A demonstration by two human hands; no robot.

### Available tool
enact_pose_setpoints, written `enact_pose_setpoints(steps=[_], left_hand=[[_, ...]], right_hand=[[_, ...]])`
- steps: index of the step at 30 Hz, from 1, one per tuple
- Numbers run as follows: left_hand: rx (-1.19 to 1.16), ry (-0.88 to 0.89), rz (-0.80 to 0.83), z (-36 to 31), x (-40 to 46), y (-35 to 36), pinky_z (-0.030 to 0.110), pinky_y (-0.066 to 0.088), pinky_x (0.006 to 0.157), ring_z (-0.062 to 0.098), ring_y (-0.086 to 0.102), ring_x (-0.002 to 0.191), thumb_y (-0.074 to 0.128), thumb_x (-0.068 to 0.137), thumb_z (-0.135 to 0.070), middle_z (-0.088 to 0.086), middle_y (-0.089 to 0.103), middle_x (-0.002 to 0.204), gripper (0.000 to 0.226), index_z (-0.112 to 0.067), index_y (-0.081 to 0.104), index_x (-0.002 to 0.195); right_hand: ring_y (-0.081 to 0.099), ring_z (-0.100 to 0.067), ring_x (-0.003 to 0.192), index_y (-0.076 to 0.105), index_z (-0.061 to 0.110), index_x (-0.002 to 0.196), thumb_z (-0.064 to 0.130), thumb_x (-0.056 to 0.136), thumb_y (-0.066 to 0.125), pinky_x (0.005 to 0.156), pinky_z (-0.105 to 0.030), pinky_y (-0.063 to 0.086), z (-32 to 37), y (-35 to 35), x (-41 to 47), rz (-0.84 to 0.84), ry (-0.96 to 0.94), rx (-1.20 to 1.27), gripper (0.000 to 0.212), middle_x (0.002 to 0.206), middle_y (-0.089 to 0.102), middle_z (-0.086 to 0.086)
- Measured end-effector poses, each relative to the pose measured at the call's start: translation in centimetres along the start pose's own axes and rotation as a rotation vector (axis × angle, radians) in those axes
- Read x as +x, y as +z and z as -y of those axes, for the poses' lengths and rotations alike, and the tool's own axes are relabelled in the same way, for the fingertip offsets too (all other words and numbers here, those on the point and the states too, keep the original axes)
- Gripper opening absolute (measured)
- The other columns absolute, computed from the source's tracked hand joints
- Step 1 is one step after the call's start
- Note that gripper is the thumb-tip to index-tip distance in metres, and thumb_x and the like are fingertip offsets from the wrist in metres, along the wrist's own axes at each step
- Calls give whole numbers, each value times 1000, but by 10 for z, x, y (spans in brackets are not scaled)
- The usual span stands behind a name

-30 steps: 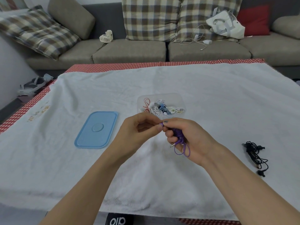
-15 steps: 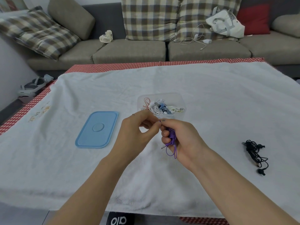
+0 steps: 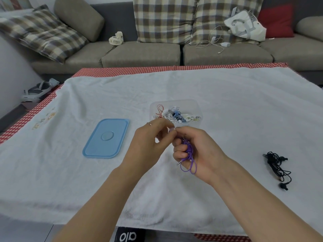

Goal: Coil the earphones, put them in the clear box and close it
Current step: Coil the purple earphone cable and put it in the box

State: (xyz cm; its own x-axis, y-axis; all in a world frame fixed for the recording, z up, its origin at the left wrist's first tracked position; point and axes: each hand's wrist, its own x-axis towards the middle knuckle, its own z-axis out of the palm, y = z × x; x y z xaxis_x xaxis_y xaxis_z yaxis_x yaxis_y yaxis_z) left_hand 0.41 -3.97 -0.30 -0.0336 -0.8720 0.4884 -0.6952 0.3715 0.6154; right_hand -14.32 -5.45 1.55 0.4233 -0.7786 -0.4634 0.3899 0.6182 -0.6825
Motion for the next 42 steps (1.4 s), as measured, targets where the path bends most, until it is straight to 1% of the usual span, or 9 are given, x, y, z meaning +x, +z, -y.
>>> enact_pose_setpoints(steps=[6,10,16,21,23,29,35,39,42], left_hand=[[43,94,51,4,-3,-3,6,37,69,5,59,79,69,94,-20,-12,63,83,3,-20,66,95],[14,103,18,1,-3,-6,3,37,71,3,60,79,75,89,-9,-9,66,82,8,-16,70,92],[-49,101,2,-7,-4,-6,5,39,75,6,63,83,74,91,-11,-13,69,86,7,-14,73,98],[-185,-38,31,-10,-5,-4,7,44,78,7,68,91,67,97,-13,-15,73,90,11,-21,73,102],[-257,-111,54,-9,-3,-3,11,47,80,8,69,91,65,98,-13,-13,74,90,13,-24,72,99],[-450,-315,98,-8,0,4,44,55,90,19,68,89,63,97,-9,-4,74,88,17,-21,70,87],[-474,-351,40,-7,8,6,35,52,82,9,63,78,63,96,-6,-5,73,81,19,-18,69,82],[-445,-329,0,-5,13,8,38,57,90,12,70,86,61,99,-12,-8,75,85,18,-23,70,90],[-431,-327,-30,-3,23,7,43,57,95,11,74,92,60,100,-14,-6,77,89,15,-22,72,94]], right_hand=[[36,-10,48,63,0,92,20,93,57,39,-20,31,6,-7,-2,12,40,103,21,65,49,-4],[36,-9,49,61,2,98,15,92,59,40,-19,31,8,-7,-3,33,30,75,15,68,48,-3],[40,-7,50,61,3,106,5,91,59,40,-18,34,7,-9,1,36,-9,64,15,76,49,-4],[39,-8,50,62,4,88,4,93,56,43,-18,32,10,-8,-1,9,-62,18,7,66,50,-2],[40,-8,51,61,4,88,3,92,56,43,-18,32,10,-7,-1,3,-78,5,7,66,50,-2],[40,-8,51,61,6,82,1,90,55,43,-18,32,7,-7,3,-53,-136,-78,11,67,48,-3],[41,-7,50,63,4,88,2,92,55,42,-16,33,11,-4,11,-40,-113,-28,10,66,50,-2],[45,-9,53,63,2,97,4,93,57,43,-18,36,19,-3,19,-12,-107,38,7,68,54,-4],[46,-12,55,65,2,100,9,94,58,49,-22,37,29,2,26,-23,-180,-109,12,72,57,-7]])
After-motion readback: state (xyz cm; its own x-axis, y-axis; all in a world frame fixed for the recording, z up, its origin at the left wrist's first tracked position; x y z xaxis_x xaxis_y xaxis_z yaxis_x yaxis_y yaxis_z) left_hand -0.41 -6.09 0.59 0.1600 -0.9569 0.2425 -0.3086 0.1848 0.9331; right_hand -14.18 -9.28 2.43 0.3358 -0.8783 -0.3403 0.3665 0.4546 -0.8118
